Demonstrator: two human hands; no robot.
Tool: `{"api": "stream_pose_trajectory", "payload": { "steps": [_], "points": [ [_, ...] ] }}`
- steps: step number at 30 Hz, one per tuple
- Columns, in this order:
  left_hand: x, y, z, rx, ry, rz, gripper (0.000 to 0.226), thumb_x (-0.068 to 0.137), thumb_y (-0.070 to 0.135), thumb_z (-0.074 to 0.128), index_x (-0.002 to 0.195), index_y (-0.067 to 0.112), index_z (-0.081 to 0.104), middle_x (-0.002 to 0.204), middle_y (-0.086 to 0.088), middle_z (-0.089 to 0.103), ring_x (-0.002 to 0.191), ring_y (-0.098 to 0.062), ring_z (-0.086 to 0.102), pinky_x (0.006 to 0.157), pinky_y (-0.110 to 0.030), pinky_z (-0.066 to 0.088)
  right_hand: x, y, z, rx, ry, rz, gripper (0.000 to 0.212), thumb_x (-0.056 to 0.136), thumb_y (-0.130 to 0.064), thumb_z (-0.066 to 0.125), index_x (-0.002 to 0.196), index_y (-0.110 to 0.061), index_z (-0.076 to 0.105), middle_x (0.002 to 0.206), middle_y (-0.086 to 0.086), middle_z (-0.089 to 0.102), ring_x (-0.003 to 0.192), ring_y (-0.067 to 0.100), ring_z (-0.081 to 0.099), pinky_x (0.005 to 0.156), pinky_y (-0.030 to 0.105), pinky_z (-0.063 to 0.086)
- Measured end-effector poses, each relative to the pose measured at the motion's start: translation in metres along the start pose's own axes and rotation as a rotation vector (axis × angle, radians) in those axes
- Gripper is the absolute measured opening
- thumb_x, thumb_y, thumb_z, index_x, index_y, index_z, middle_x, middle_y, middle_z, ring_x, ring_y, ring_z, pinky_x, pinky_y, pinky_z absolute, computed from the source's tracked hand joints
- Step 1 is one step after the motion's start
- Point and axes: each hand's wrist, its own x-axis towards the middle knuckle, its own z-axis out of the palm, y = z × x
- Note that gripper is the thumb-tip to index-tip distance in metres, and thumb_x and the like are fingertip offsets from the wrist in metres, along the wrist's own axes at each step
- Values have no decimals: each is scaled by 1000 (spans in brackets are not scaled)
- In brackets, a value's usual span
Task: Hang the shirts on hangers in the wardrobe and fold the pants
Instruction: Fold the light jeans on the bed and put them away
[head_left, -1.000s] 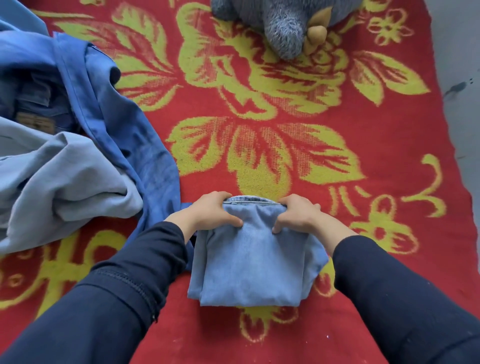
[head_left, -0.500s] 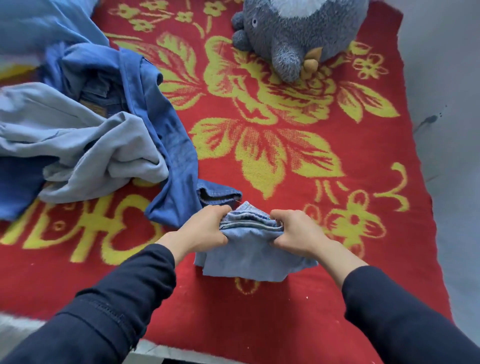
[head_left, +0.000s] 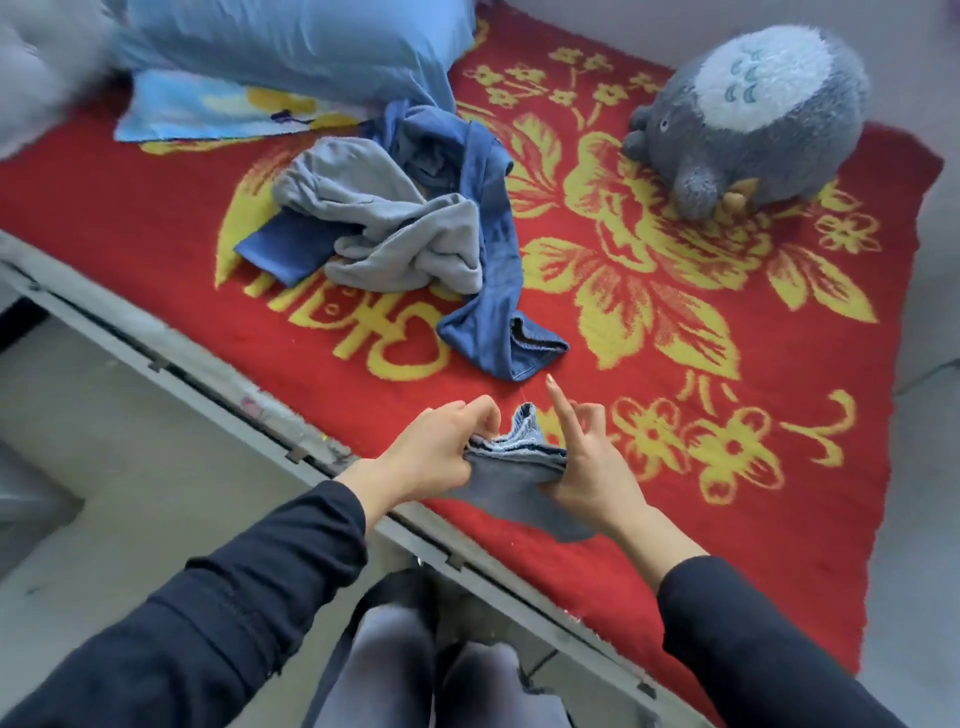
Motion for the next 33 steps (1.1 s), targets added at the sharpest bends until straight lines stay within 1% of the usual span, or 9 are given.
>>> {"api": "stream_pose_trajectory", "payload": {
  "steps": [3,6,10,13,16,21,25,30,33],
  "points": [
    [-61,-13,-28,-53,25,-97,49,60,-6,43,93,30,38,99,5,63,92,-16,58,72,-34,45,-5,-50,3,-217,15,-216,101,59,-16,65,148,-40,26,133,11,36,107,32,50,77,39,49],
    [-128,-34,-57,-90,76,-223,49,62,-7,40,92,32,39,101,5,64,80,2,54,62,-22,39,-2,-115,14,-334,-76,-414,73,58,-30,70,128,-38,51,143,9,35,130,34,35,97,46,37],
    [-219,-76,-90,-153,234,-393,51,60,-9,37,90,33,43,97,10,61,89,-4,58,69,-23,40,12,-219,45,-406,-211,-735,59,67,-36,67,124,-25,56,150,2,32,145,24,18,110,45,24],
    [-296,-117,-111,-190,361,-482,47,60,-8,37,89,30,44,94,6,65,93,-19,62,73,-29,46,14,-309,81,-347,-371,-791,42,67,-30,63,105,-20,45,115,1,57,117,28,54,86,34,40],
    [-383,-164,-131,-187,493,-569,43,63,-7,39,88,27,44,94,5,71,92,-21,61,74,-35,48,8,-402,123,-266,-448,-712,42,73,-26,61,108,-16,40,95,7,63,88,35,61,64,37,45],
    [-527,-237,-160,-217,673,-771,45,68,-5,40,93,32,43,100,15,71,71,-4,55,52,-14,39,-9,-563,195,-315,-420,-936,19,75,-26,58,93,-20,56,91,1,64,88,29,61,64,34,42],
    [-624,-285,-184,-207,729,-876,47,77,1,51,105,38,42,105,18,64,77,-13,56,65,-32,45,-21,-677,242,-406,-408,-1091,18,81,-31,60,96,-21,55,97,2,66,89,31,60,64,30,33],
    [-702,-358,-208,-122,752,-993,53,81,12,59,125,38,44,116,3,61,89,-18,61,73,-37,51,-18,-784,298,-456,-377,-1273,25,84,-21,50,108,-19,54,111,3,62,104,29,58,82,32,41],
    [-730,-413,-223,-61,784,-1008,52,81,16,58,129,33,49,126,9,58,107,-14,57,77,-27,45,-5,-839,334,-490,-375,-1320,30,84,-20,49,114,-19,52,115,3,61,108,27,57,88,34,42]
  ]
}}
